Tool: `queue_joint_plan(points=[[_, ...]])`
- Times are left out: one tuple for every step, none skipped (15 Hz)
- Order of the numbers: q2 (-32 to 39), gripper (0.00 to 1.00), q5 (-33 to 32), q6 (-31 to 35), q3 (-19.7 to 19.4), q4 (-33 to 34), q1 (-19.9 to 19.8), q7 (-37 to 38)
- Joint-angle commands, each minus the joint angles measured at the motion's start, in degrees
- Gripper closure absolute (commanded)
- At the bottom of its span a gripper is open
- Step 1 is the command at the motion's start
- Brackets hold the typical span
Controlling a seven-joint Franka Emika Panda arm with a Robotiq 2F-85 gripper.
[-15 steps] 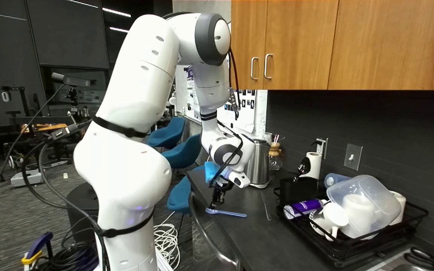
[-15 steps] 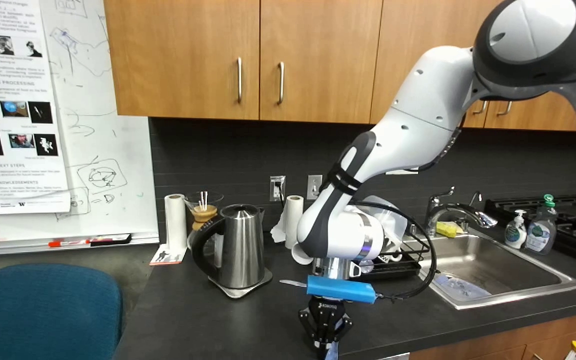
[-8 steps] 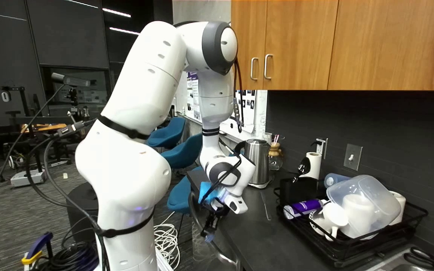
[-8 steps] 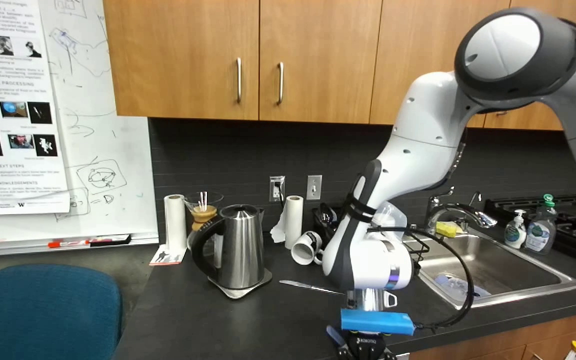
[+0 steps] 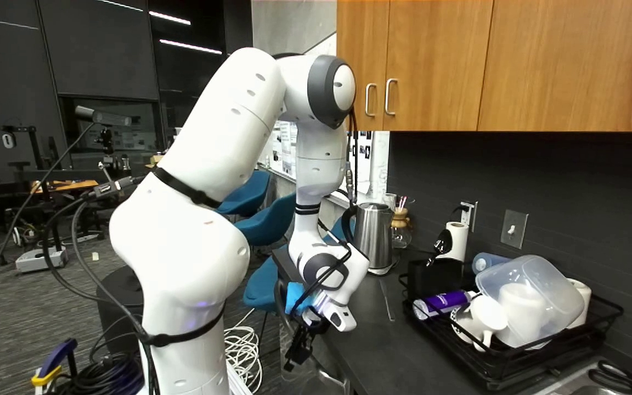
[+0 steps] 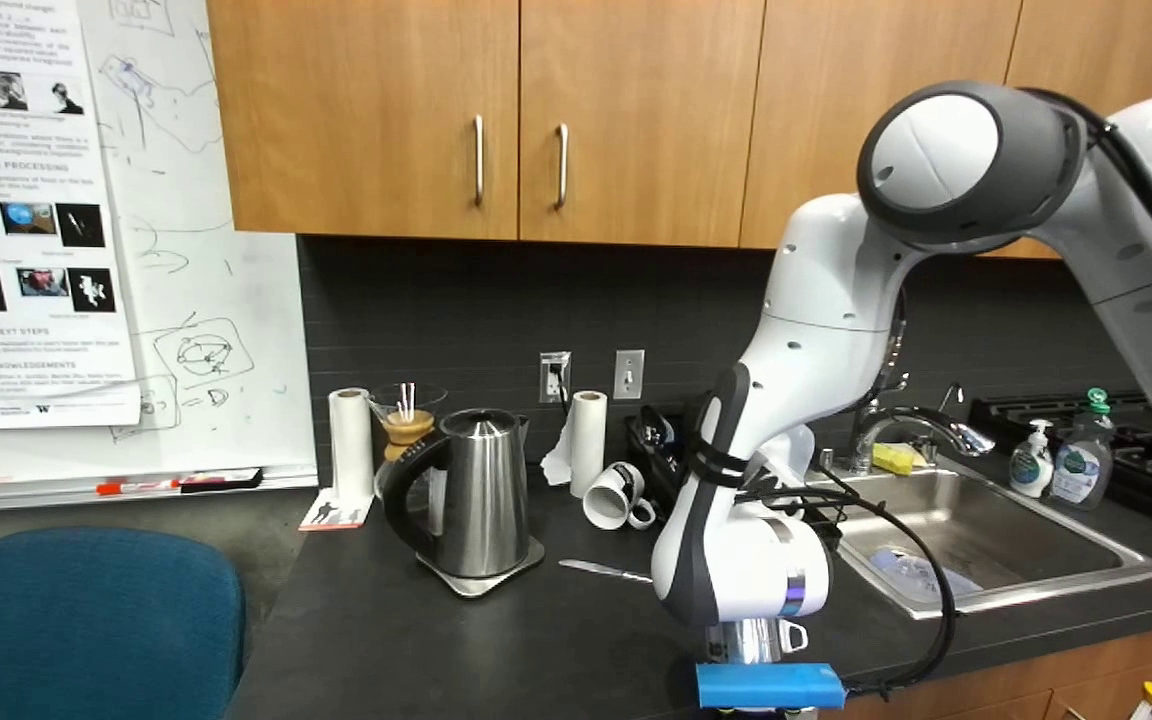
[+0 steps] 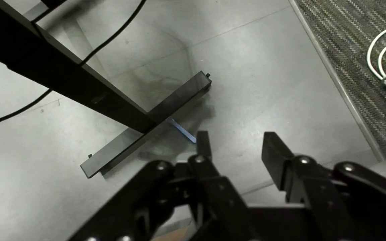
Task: Push the blue fork off the counter
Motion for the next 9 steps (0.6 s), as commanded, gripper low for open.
queue_joint_plan(points=[[0.3, 0.47, -0.6, -0.1, 0.3, 0.4, -0.3, 0.4], [0.4, 0.43, -0.6, -0.1, 0.3, 0.6, -0.2, 0.4], [0.4, 0.42, -0.6, -0.1, 0.3, 0.6, -0.2, 0.4], [0.4, 0.42, -0.6, -0.1, 0.3, 0.6, -0.2, 0.4], [0.4, 0.42, -0.6, -0.1, 0.2, 0.6, -0.2, 0.4], [0.4, 0.42, -0.7, -0.1, 0.2, 0.6, -0.2, 0.4], [0.0, 0.17, -0.6, 0.0, 0.4, 0.8, -0.3, 0.3], [-0.7, 0.16, -0.8, 0.1, 0.4, 0.8, -0.1, 0.2], [-1.5, 0.12, -1.2, 0.0, 0.3, 0.8, 0.2, 0.5]])
